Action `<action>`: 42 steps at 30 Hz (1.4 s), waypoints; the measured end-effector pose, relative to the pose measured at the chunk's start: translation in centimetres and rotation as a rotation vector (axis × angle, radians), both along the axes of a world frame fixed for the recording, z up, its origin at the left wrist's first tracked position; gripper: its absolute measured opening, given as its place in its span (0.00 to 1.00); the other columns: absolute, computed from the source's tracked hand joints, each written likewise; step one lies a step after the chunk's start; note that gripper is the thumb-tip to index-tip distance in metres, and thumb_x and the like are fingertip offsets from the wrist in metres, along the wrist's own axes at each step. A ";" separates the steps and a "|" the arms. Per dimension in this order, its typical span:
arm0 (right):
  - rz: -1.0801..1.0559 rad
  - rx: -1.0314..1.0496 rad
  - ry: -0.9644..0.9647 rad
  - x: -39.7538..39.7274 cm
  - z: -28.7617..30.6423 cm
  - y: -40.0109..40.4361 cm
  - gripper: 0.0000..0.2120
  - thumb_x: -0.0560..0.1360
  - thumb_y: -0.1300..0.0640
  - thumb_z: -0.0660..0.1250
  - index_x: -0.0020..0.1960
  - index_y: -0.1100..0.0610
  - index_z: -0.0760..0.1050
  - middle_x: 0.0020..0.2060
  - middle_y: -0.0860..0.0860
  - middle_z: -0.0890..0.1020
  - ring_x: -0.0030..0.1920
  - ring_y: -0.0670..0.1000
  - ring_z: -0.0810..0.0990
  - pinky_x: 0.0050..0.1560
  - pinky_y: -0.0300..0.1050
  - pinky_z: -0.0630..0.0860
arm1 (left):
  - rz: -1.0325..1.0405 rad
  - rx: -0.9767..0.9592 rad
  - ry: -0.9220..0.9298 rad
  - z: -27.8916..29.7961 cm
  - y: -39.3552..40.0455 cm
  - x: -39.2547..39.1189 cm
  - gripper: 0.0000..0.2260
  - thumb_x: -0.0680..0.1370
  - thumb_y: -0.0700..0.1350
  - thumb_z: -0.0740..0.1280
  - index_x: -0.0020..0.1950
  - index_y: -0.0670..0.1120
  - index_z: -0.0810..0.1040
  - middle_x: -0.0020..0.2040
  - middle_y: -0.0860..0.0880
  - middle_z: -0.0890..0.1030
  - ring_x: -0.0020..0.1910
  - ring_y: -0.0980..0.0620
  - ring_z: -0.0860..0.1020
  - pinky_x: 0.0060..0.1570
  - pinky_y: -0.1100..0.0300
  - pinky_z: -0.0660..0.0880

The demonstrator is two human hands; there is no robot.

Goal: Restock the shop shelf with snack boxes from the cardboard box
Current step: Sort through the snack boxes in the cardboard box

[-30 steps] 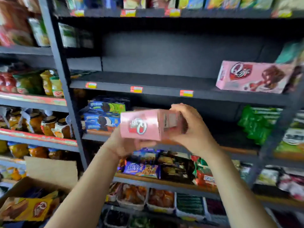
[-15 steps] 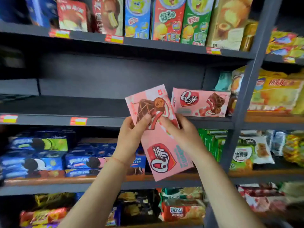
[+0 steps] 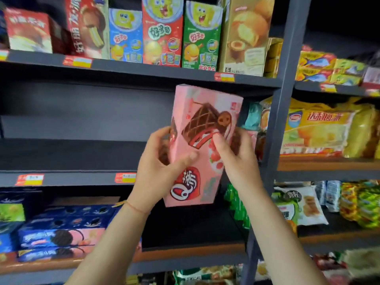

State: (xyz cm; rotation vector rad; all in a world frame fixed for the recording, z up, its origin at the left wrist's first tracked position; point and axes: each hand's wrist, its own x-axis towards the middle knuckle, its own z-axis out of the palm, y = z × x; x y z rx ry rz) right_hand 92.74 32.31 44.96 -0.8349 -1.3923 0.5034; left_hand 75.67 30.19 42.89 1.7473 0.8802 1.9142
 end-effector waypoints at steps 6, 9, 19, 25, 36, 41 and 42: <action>-0.336 0.385 -0.086 5.8 0.6 1.2 0.45 0.68 0.36 0.74 0.77 0.51 0.57 0.71 0.50 0.64 0.73 0.45 0.63 0.72 0.45 0.64 | 0.363 0.131 0.821 6.6 0.9 0.6 0.39 0.66 0.62 0.72 0.75 0.51 0.70 0.64 0.49 0.79 0.63 0.51 0.76 0.65 0.55 0.71; -0.433 0.488 -0.360 7.7 0.5 2.2 0.41 0.69 0.34 0.70 0.75 0.51 0.64 0.71 0.52 0.67 0.73 0.53 0.63 0.71 0.60 0.64 | 0.420 0.037 1.178 8.6 3.2 2.6 0.40 0.66 0.65 0.70 0.76 0.55 0.67 0.67 0.48 0.77 0.66 0.46 0.74 0.67 0.47 0.70; -0.613 0.365 -0.792 9.9 -1.3 5.8 0.29 0.71 0.41 0.73 0.67 0.54 0.75 0.66 0.55 0.73 0.69 0.57 0.67 0.71 0.62 0.63 | 0.486 0.069 1.412 7.9 8.3 7.0 0.33 0.72 0.68 0.58 0.77 0.61 0.63 0.70 0.51 0.74 0.70 0.48 0.71 0.69 0.49 0.63; -0.636 0.282 -1.001 9.5 0.6 5.4 0.39 0.70 0.37 0.72 0.73 0.55 0.67 0.74 0.57 0.66 0.77 0.59 0.58 0.77 0.58 0.49 | 0.625 -0.029 1.521 8.3 9.2 6.5 0.45 0.67 0.77 0.62 0.80 0.60 0.56 0.79 0.44 0.62 0.78 0.45 0.60 0.75 0.47 0.56; -0.433 0.027 -1.327 7.6 4.3 9.5 0.55 0.56 0.25 0.73 0.72 0.54 0.62 0.68 0.53 0.73 0.69 0.56 0.69 0.72 0.54 0.60 | 0.654 -0.092 1.467 8.5 12.5 6.4 0.44 0.60 0.79 0.67 0.72 0.62 0.67 0.60 0.53 0.82 0.57 0.47 0.81 0.55 0.51 0.79; -0.453 0.045 -1.316 7.0 4.0 10.6 0.52 0.56 0.25 0.73 0.70 0.53 0.63 0.67 0.53 0.73 0.67 0.57 0.71 0.70 0.54 0.64 | 0.688 -0.016 1.458 8.1 13.4 5.4 0.45 0.59 0.82 0.62 0.71 0.62 0.68 0.60 0.55 0.82 0.57 0.48 0.81 0.55 0.52 0.78; -0.460 0.050 -1.312 7.0 3.9 10.6 0.52 0.56 0.24 0.72 0.70 0.53 0.64 0.67 0.52 0.73 0.67 0.56 0.71 0.70 0.54 0.63 | 0.689 -0.003 1.449 8.0 13.4 5.3 0.45 0.59 0.82 0.62 0.71 0.62 0.68 0.60 0.56 0.82 0.57 0.48 0.81 0.55 0.53 0.78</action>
